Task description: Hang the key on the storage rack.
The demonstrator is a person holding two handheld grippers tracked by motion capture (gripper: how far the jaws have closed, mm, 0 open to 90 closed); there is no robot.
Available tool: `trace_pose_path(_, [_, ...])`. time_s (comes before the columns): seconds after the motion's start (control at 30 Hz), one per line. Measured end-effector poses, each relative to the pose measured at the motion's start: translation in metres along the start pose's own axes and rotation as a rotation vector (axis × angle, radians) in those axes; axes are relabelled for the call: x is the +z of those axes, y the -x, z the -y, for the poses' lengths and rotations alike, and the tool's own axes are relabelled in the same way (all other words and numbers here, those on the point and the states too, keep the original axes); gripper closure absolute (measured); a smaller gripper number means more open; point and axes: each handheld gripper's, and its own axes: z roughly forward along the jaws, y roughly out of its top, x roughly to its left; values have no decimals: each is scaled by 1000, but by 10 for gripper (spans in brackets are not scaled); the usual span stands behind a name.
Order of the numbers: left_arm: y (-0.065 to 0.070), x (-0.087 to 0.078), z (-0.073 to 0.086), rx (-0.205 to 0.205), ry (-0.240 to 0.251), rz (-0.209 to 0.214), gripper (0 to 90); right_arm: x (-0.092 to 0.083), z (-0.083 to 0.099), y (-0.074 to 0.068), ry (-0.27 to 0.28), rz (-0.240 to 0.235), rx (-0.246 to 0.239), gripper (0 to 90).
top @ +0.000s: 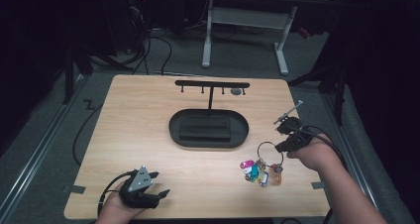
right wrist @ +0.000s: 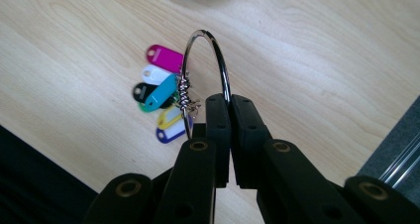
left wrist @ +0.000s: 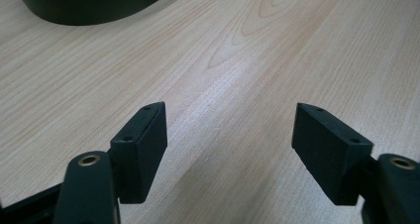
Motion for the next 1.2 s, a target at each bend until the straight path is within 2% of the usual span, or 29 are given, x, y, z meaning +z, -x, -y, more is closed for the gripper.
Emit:
trace_pose_path(0.3, [-1, -1, 0, 3, 7, -12, 303, -33, -10, -4, 39, 31, -6, 879])
trace_pose_path(0.43, [-1, -4, -1, 3, 33, -15, 309, -42, -15, -6, 65, 36, -20, 879])
trace_pose_path(0.63, [-1, -3, 0, 7, 22, -15, 309, -53, -24, -9, 74, 39, -37, 879])
trace_pose_path(0.9, [-1, -3, 0, 6, 30, -18, 310, -63, -38, -13, 91, 52, -57, 879])
trace_pose_path(1.2, [-2, -4, 1, 9, 23, -15, 312, -64, -50, -15, 99, 63, -73, 879])
